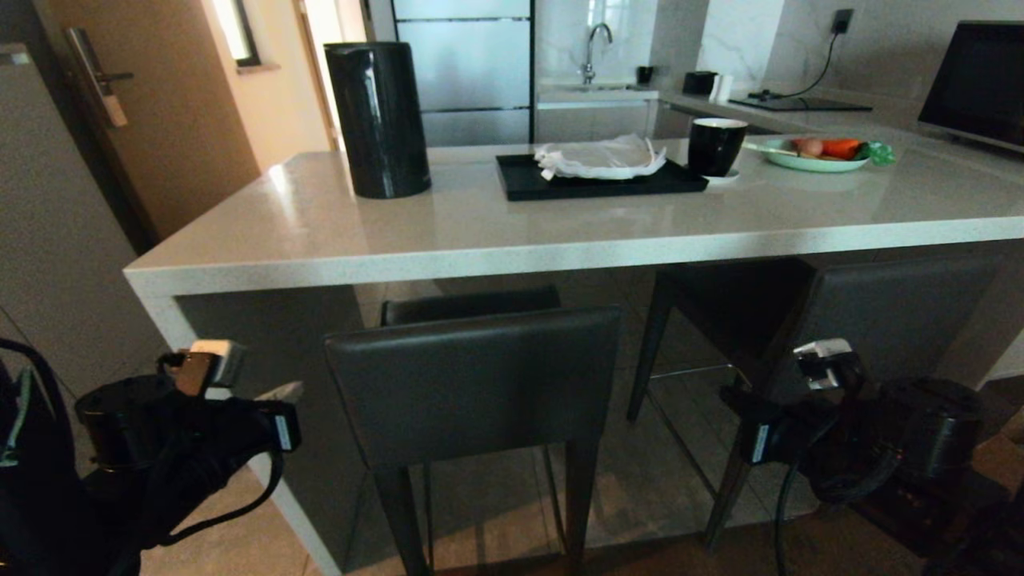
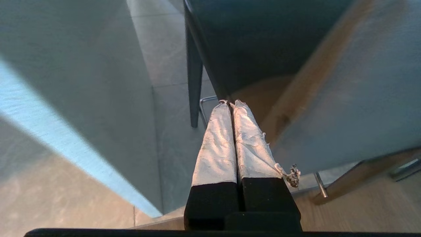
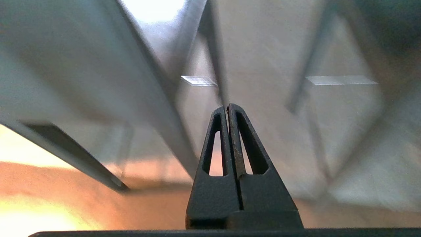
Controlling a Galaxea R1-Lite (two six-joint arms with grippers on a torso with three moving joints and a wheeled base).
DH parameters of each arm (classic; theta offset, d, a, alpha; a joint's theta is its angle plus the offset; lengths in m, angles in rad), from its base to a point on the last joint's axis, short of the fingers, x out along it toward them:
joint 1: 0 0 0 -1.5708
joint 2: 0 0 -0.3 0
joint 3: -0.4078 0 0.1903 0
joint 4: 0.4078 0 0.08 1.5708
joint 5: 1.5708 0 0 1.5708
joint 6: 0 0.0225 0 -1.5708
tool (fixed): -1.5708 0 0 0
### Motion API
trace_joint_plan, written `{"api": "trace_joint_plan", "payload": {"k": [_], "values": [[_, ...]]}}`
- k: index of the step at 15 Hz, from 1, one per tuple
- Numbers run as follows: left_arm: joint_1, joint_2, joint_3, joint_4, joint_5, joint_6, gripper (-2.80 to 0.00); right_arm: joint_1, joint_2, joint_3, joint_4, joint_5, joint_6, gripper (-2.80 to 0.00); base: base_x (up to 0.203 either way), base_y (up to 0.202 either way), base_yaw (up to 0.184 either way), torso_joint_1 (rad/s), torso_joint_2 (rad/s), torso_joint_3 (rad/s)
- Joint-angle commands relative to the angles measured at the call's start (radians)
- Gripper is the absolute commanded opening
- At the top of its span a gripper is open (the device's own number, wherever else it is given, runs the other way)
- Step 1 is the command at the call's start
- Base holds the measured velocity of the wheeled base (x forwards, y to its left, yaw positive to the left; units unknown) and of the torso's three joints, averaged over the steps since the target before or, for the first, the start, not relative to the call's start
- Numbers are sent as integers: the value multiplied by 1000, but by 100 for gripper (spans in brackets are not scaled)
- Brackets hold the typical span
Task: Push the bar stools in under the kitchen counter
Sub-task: Pull the gray chair out from under the dining table
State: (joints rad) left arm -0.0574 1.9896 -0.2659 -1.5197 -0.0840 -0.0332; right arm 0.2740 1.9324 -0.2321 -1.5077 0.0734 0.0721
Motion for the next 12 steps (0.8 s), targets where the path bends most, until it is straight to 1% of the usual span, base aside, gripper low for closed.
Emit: {"api": "trace_joint_plan", "payload": {"k": [1,4,6,8,12], "values": [[-13,102,-70,-10,-2,1,-280,23,130,-78,-21,-6,9,-280,0,0,0,0,0,0],[-23,175,-158,-10,-1,6,-280,22,175,-167,-22,-31,13,-280,0,0,0,0,0,0],[-22,203,-204,-10,4,2,-280,23,209,-221,-22,-33,15,-280,0,0,0,0,0,0],[-12,239,-251,-10,10,0,-280,22,243,-302,-22,-34,19,-280,0,0,0,0,0,0],[12,239,-271,-10,6,-2,-280,42,287,-384,-22,-35,20,-280,0,0,0,0,0,0]]}}
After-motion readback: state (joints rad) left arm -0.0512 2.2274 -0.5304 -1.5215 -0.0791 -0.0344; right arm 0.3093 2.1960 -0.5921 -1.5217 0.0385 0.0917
